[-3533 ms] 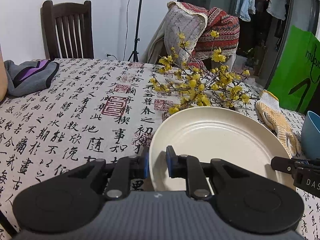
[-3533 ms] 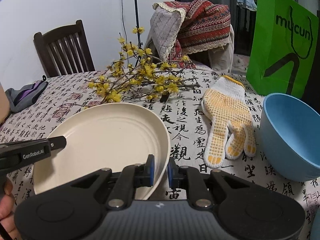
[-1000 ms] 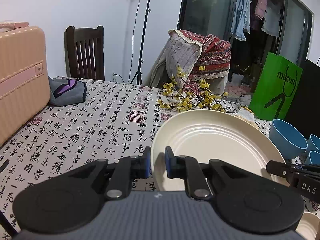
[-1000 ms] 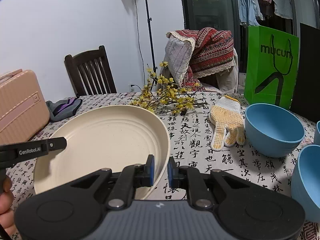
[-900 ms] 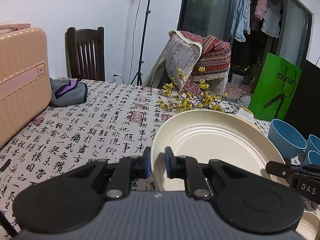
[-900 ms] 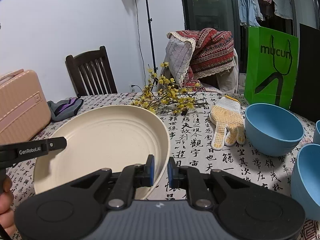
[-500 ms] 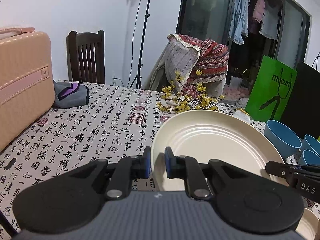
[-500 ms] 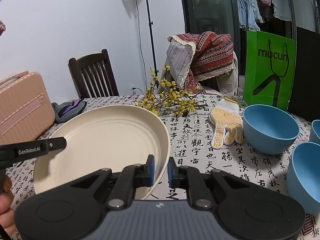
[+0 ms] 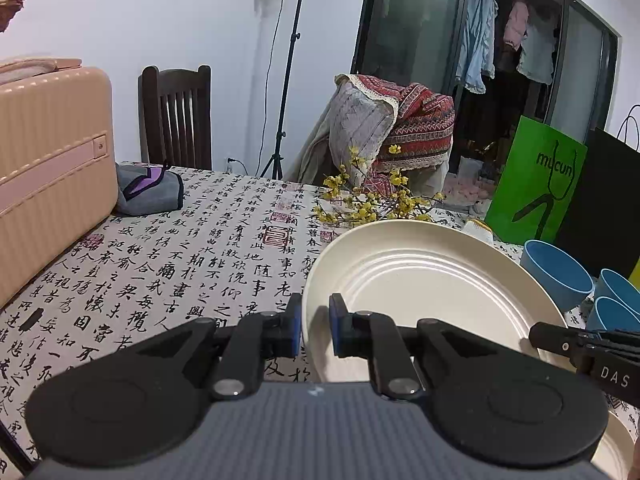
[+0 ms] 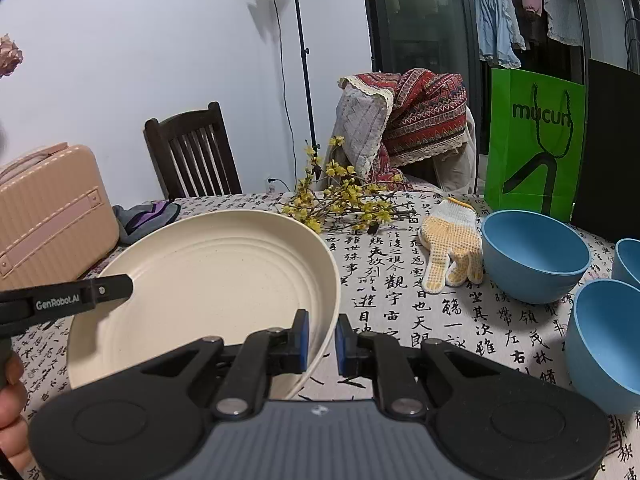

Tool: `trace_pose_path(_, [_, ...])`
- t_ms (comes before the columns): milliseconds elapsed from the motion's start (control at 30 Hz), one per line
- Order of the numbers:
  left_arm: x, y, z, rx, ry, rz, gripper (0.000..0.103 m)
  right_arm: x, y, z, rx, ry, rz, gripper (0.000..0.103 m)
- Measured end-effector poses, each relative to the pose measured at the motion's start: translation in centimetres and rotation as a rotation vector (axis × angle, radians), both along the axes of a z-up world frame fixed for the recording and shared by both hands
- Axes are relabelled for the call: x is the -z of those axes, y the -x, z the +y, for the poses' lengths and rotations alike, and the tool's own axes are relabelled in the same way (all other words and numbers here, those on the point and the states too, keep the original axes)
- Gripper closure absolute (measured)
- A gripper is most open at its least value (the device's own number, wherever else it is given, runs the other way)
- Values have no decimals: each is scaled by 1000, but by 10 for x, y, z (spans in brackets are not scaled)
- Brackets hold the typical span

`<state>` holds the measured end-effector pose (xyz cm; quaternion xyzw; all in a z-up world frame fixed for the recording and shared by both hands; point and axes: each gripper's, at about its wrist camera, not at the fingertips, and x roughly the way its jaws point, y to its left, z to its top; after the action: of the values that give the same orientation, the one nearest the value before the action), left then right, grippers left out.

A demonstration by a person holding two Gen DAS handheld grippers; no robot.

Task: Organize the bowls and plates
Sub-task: 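Carry the held cream plate with both grippers toward the blue bowls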

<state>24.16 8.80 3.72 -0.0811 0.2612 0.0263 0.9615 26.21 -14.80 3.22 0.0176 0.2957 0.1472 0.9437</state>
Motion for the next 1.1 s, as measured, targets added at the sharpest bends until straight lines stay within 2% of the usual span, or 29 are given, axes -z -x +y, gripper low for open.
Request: trace_pose_path(1100, [-6,47,-8,5,-7,-20,90,0,41,-12,2,-31,-10,90])
